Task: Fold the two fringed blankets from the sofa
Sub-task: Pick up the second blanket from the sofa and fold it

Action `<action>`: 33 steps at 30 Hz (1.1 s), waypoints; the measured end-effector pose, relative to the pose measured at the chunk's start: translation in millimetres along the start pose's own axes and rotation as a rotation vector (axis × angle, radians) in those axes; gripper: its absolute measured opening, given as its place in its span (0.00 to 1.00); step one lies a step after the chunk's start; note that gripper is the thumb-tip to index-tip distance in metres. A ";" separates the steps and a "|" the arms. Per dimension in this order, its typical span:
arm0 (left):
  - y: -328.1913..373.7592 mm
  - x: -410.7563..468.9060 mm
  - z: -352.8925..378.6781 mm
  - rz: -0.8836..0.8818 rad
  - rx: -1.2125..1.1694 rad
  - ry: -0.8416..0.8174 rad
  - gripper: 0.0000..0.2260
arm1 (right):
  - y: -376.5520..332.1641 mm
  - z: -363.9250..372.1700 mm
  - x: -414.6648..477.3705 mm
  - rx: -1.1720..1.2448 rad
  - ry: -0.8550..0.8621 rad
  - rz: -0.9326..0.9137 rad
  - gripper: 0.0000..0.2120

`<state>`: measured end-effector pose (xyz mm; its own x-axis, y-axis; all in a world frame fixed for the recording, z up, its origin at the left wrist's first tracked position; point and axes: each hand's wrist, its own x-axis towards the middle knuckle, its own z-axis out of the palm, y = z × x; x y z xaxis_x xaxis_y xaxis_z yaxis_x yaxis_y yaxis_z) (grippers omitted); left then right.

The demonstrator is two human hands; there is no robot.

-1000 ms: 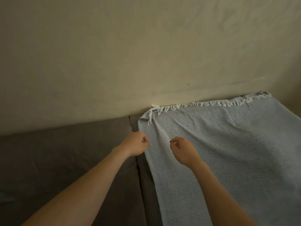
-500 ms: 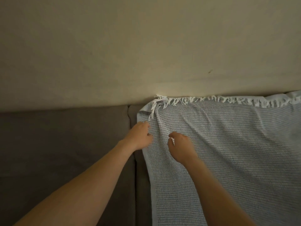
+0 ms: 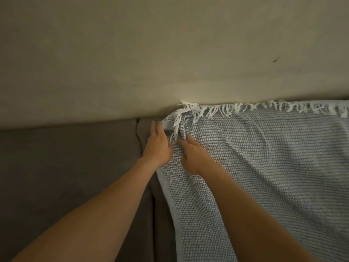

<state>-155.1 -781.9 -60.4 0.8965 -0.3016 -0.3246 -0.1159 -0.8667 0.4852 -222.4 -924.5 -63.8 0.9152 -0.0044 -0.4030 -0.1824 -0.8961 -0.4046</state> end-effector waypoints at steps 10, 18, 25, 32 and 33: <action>-8.2 36.2 22.4 -0.142 -0.299 0.024 0.15 | 13.9 19.1 36.5 0.046 -0.126 0.040 0.35; -8.8 -5.7 24.7 -0.089 -0.143 0.139 0.17 | 6.1 16.3 16.9 0.178 0.008 0.064 0.15; 21.5 -76.7 -14.2 -0.060 -0.418 0.145 0.16 | -15.8 41.2 -82.4 0.506 0.125 0.042 0.11; 42.6 -188.8 -68.0 -0.305 -0.712 -0.166 0.38 | -61.1 10.3 -205.5 0.817 0.186 0.050 0.10; 46.7 -208.8 -79.3 -0.339 -0.677 -0.178 0.41 | -72.1 3.6 -223.5 0.831 0.181 0.028 0.09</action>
<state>-313.8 -727.9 94.5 0.7473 -0.1730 -0.6416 0.4901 -0.5085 0.7080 -415.0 -857.3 52.5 0.9368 -0.1564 -0.3130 -0.3459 -0.2782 -0.8961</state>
